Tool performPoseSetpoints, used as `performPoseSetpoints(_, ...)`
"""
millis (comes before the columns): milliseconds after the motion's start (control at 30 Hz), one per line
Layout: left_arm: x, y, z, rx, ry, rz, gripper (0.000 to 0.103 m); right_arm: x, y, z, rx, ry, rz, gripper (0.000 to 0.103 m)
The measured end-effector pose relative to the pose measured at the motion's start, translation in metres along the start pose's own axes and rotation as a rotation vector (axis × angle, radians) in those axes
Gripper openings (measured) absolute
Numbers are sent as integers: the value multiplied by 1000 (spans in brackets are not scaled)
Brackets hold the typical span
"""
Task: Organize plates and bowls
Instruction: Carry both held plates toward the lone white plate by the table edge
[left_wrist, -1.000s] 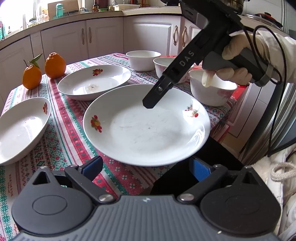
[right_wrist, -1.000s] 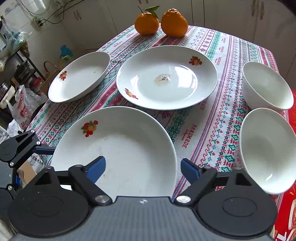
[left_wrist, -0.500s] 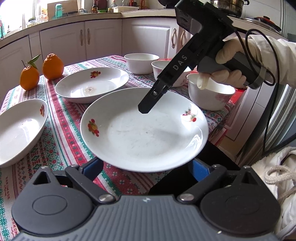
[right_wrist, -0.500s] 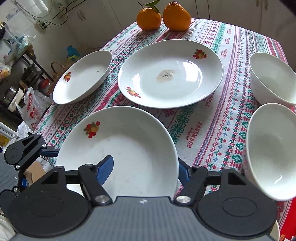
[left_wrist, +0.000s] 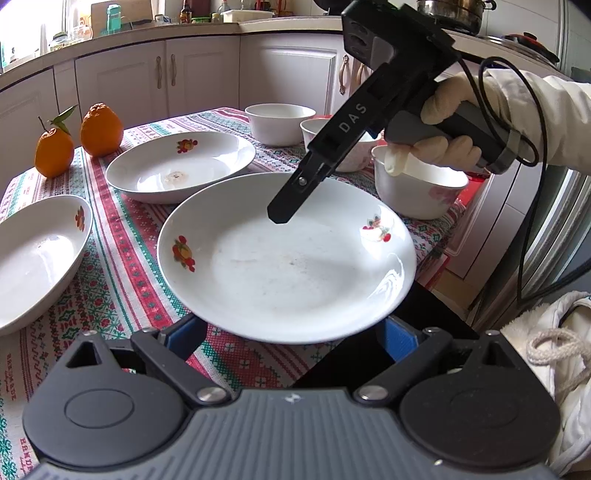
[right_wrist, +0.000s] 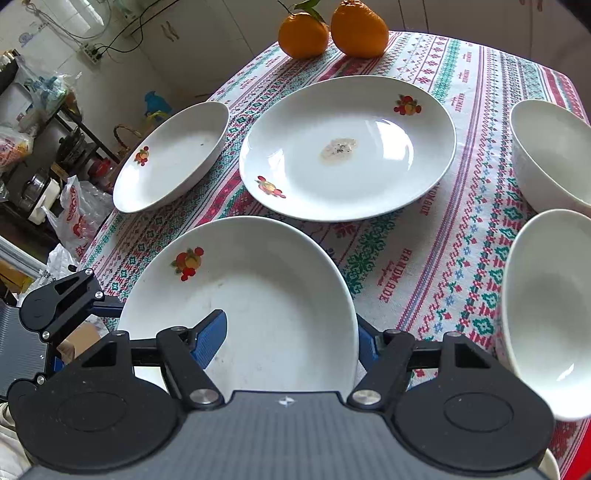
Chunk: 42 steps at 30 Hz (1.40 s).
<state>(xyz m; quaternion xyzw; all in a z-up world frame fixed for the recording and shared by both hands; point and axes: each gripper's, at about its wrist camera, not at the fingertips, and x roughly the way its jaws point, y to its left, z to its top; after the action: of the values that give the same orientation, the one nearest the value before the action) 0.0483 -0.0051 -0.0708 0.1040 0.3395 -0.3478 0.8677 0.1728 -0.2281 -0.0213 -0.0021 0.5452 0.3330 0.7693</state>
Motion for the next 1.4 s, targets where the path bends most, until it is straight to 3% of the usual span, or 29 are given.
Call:
performPoseSetpoints(833,-3,5,-2,3,16,-6,97,-1,0,0,13,-9,57,76)
performPoseSetpoints(1167,0,9,-1,-16,19,-44,97,1,-23,3,122,9,175,77)
performPoseSetpoints(1400,-1,11,0,-18,23,-45,96,-2,-16,3,81,14,153,77)
